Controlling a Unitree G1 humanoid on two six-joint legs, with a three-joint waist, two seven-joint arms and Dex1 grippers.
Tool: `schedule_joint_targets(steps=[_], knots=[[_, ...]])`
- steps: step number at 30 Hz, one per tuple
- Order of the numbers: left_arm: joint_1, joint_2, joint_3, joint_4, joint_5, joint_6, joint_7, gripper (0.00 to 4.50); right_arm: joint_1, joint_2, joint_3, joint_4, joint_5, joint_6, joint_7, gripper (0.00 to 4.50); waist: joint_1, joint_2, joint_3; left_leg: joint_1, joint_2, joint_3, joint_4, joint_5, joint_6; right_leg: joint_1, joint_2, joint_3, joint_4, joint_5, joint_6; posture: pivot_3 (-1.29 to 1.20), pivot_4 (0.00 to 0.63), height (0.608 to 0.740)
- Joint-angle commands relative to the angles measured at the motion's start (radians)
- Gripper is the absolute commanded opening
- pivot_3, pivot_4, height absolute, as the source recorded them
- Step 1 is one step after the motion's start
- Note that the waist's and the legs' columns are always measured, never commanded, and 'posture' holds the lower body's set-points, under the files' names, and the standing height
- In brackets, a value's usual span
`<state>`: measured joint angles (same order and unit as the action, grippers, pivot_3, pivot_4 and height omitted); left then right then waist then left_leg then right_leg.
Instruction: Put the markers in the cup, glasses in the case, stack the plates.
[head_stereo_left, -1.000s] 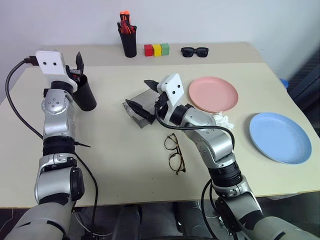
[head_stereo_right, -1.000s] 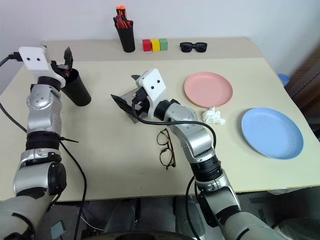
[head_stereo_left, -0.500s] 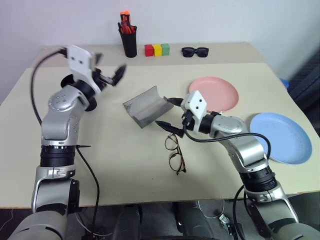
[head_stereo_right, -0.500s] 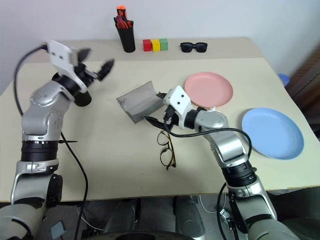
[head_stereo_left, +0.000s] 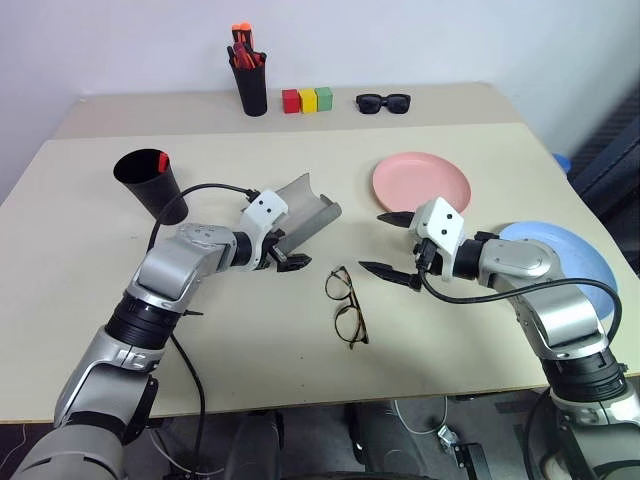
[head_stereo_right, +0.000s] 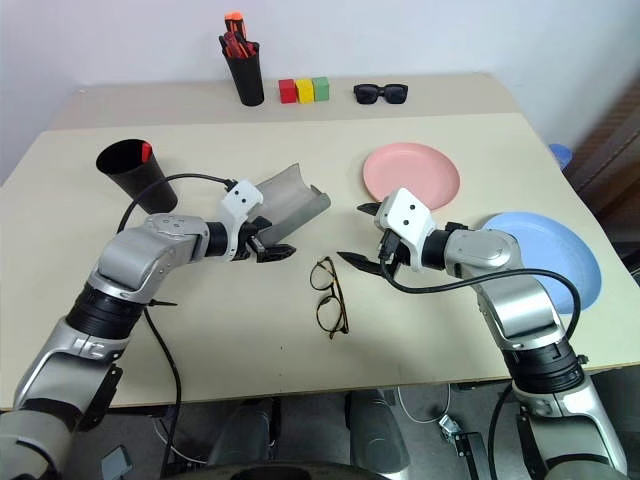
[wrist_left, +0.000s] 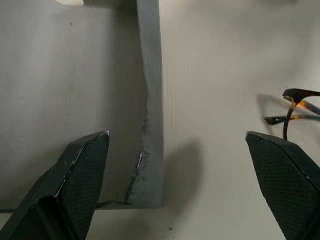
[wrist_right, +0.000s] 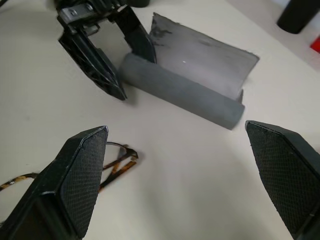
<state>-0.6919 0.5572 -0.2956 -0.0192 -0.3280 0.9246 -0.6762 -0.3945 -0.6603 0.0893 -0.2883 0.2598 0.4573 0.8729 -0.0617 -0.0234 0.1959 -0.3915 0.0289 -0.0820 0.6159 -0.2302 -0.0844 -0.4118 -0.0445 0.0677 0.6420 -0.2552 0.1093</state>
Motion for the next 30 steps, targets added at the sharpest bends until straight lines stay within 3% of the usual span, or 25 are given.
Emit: schedule_joint_targets(steps=[1,8,18,24,27,30], knots=[[-0.021,-0.004,-0.019,0.03,0.05,-0.037,-0.014,3.61,0.022,-0.018,-0.026,-0.082,0.028,0.027,0.0,4.5,0.001,0.0,0.0,0.0,0.0,0.0,0.0,0.0,0.0,0.0,0.0,0.0,0.0,0.0,0.0,0.0,0.15,0.74],[-0.003,0.01,-0.022,0.024,0.089,-0.128,-0.075,0.16,0.041,-0.031,-0.027,-0.104,0.04,0.058,-0.004,4.5,0.004,0.0,0.0,0.0,0.0,0.0,0.0,0.0,0.0,0.0,0.0,0.0,0.0,0.0,0.0,0.0,0.15,0.74],[0.099,0.245,-0.055,-0.003,0.21,-0.628,-0.399,0.07,0.046,-0.037,-0.013,-0.092,0.086,0.078,0.048,4.5,0.016,0.0,0.0,-0.001,0.0,0.001,0.0,0.0,0.0,-0.001,0.0,0.0,-0.002,-0.002,-0.004,0.0,0.15,0.74],[0.11,0.268,-0.052,0.043,0.241,-0.779,-0.484,0.07,0.078,-0.029,-0.026,-0.142,0.176,0.237,0.031,4.5,0.024,0.0,0.0,-0.003,0.0,0.001,0.0,0.0,0.0,0.001,-0.001,0.0,-0.008,-0.002,-0.004,0.0,0.15,0.74],[0.1,0.255,-0.061,0.08,0.259,-0.767,-0.501,0.07,0.097,-0.027,-0.035,-0.177,0.231,0.348,0.004,4.5,0.024,0.0,0.0,-0.003,0.0,0.001,0.0,0.0,0.0,0.001,-0.001,0.0,-0.008,-0.002,-0.004,0.0,0.15,0.74],[0.088,0.23,-0.045,0.101,0.252,-0.749,-0.505,0.94,0.099,-0.009,-0.053,-0.195,0.278,0.455,-0.055,4.5,0.023,0.0,0.0,-0.003,0.0,0.001,0.0,0.0,0.0,0.001,-0.001,0.0,-0.007,-0.002,-0.004,0.0,0.15,0.74]])
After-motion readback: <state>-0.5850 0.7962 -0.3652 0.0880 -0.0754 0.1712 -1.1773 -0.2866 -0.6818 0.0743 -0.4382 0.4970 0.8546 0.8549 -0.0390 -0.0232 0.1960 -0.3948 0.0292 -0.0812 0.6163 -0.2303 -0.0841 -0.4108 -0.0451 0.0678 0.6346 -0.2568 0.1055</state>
